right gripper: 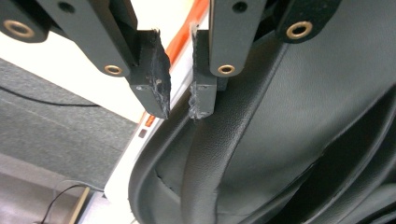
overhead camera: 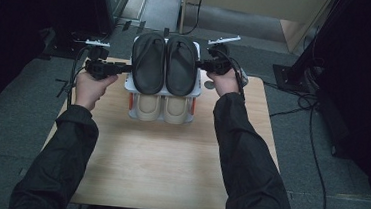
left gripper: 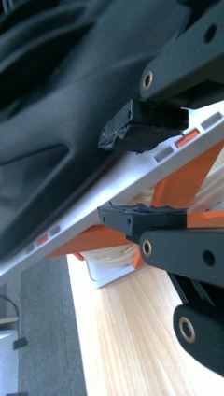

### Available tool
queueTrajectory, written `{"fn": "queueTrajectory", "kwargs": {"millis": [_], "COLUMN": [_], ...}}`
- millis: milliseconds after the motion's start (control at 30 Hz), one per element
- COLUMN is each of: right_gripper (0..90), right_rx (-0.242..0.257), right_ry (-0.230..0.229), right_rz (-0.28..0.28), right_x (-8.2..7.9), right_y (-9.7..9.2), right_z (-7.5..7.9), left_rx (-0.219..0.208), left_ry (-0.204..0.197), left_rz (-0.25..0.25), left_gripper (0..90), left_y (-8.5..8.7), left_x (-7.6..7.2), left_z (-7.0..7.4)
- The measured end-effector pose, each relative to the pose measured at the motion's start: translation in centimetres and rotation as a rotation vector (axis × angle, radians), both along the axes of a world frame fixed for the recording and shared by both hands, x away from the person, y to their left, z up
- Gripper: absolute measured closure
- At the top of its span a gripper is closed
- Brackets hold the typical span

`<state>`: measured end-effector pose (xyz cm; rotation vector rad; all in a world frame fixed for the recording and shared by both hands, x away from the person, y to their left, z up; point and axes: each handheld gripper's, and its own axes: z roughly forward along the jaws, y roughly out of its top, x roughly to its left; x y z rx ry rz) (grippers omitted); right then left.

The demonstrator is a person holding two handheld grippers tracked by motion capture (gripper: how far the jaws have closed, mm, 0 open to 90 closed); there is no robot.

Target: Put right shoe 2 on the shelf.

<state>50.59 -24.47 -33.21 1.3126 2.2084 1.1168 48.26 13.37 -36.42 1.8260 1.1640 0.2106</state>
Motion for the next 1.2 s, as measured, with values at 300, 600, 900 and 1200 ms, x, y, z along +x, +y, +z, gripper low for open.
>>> {"fn": "queueTrajectory", "kwargs": {"millis": [300, 600, 900, 1200], "right_gripper": [77.2, 72.2, 66.9, 61.5], "right_rx": [0.005, 0.024, 0.029, 0.035], "right_ry": [0.011, 0.001, -0.079, -0.124], "right_rz": [-0.001, -0.006, -0.002, 0.031], "right_x": [-0.4, -0.6, -2.0, -4.8], "right_y": [-0.1, -0.6, -2.8, -4.7], "right_z": [-0.2, -0.2, -1.2, -2.4], "left_rx": [0.030, 0.046, 0.075, 0.056], "left_ry": [0.000, 0.004, 0.001, 0.013], "left_rz": [0.006, 0.006, -0.005, 0.010], "left_gripper": [63.1, 59.2, 58.5, 57.4], "left_y": [-0.3, -0.2, 0.6, 1.1], "left_x": [0.6, 0.7, 0.0, -0.8], "left_z": [0.3, 0.6, 1.1, 0.5]}}
